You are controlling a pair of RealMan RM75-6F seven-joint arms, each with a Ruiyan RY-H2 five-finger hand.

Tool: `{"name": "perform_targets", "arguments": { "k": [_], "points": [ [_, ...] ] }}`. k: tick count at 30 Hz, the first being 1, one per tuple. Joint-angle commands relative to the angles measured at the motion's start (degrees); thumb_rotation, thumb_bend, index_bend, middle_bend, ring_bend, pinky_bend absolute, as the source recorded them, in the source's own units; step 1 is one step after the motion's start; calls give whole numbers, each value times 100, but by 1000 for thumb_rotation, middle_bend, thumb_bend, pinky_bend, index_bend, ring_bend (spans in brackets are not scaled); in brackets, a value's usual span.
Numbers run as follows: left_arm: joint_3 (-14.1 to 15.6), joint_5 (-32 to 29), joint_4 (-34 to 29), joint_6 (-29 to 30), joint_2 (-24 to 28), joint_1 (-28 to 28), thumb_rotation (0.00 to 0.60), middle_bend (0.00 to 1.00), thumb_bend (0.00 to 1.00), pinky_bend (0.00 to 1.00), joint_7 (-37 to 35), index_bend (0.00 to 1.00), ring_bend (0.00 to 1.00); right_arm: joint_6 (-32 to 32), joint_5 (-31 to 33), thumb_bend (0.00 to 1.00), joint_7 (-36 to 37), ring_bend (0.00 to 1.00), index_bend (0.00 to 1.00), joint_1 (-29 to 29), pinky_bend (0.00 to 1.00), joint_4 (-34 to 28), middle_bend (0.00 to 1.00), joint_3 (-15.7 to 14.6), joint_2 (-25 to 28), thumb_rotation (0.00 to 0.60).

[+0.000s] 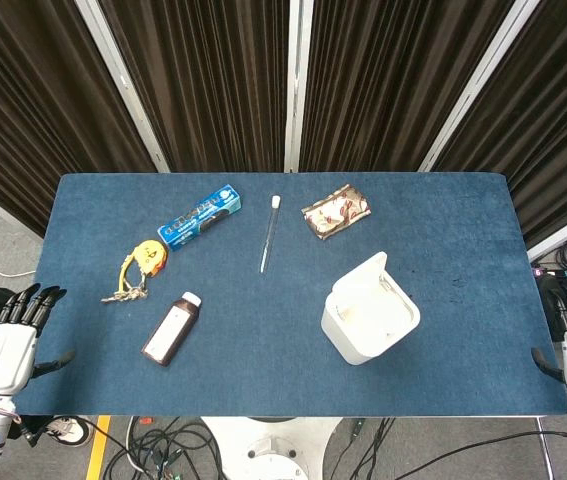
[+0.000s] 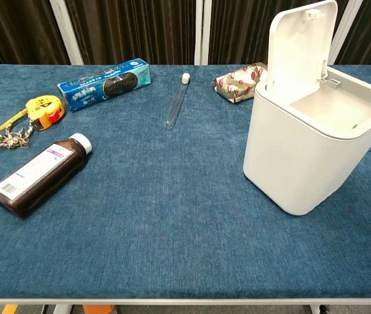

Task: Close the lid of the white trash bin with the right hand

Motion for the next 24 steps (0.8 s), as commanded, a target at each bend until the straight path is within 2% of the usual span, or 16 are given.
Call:
{"name": "perform_targets", "arguments": {
  "k": [1,14,15,17,20,22,24],
  "points": [
    [10,-16,1,-5,2,14,600,134,0,137,-6,154,60,-2,-31,156,11,0,0,6,0,5,0,5,-10,600],
    [3,-35,49,-15,-42,13,600,134,0,137,-13,154,60,-2,-303,175,-13,0,0,67,0,-192,0,-4,120,600],
    [11,-30,60,-13,-45,18,600,134,0,137,-5,154,60,3,-360,220,-18,0,0,94,0,-227,0,-3,143,600],
    [18,-38,78,-21,-53,23,600,134,0,137,-4,154,61,2,-491,396,-41,0,0,175,0,-333,0,14,215,600],
    [21,-45,76,-46,-52,15,600,134,0,137,-9,154,60,-53,-799,803,-91,0,0,398,0,-672,0,58,398,600],
    [17,-32,79,-54,-52,1,600,134,0,137,-17,154,61,-89,-1081,957,-136,0,0,601,0,-932,0,106,516,600],
    [21,-29,95,-72,-61,-8,600,134,0,137,-31,154,60,-212,-1299,1000,-297,0,0,824,0,-1205,0,162,641,600]
  ]
}}
